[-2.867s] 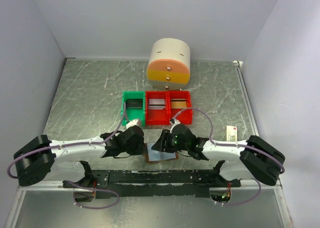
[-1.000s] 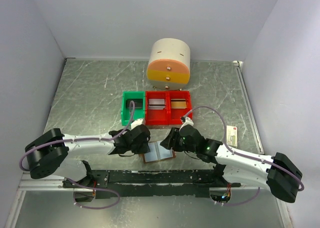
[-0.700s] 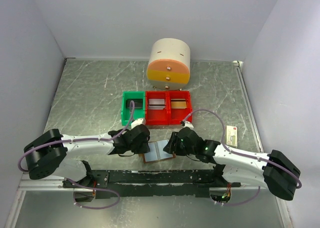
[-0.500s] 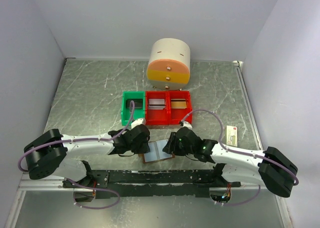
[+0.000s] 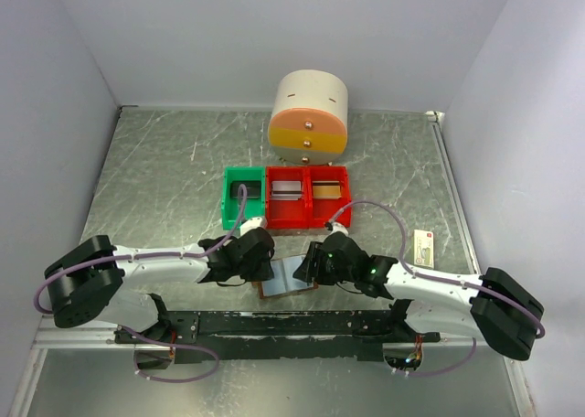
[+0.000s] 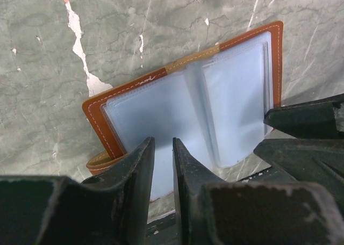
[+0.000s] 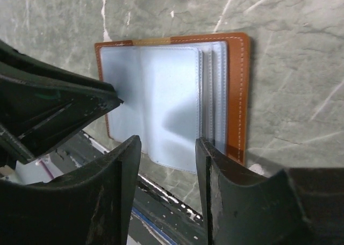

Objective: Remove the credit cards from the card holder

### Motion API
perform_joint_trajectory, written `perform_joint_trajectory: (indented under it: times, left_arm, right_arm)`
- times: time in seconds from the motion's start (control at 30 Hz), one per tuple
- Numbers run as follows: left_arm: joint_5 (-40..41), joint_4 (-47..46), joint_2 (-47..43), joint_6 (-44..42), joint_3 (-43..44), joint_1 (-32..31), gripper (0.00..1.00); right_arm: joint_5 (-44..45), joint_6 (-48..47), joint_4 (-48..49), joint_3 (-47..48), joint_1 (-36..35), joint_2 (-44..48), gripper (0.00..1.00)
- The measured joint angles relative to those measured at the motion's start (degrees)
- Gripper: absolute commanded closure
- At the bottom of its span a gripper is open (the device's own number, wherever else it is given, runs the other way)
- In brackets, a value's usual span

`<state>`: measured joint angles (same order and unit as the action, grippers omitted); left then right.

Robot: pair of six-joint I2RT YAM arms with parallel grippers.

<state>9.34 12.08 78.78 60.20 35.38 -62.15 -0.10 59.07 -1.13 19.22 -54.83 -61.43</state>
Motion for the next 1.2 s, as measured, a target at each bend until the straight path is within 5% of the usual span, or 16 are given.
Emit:
perform_joint_trajectory:
  times: [0.67, 1.2]
  left_arm:
    - [-0.46, 0.00, 0.22, 0.09, -0.31, 0.00, 0.68]
    - [7.69, 8.41, -14.97, 3.72, -2.34, 0.00, 0.45]
  right_arm:
    - [-8.09, 2.21, 17.18, -1.40, 0.00, -6.27, 0.54]
    - [-16.37, 3.28, 31.50, -0.81, 0.00, -18.95, 0.52]
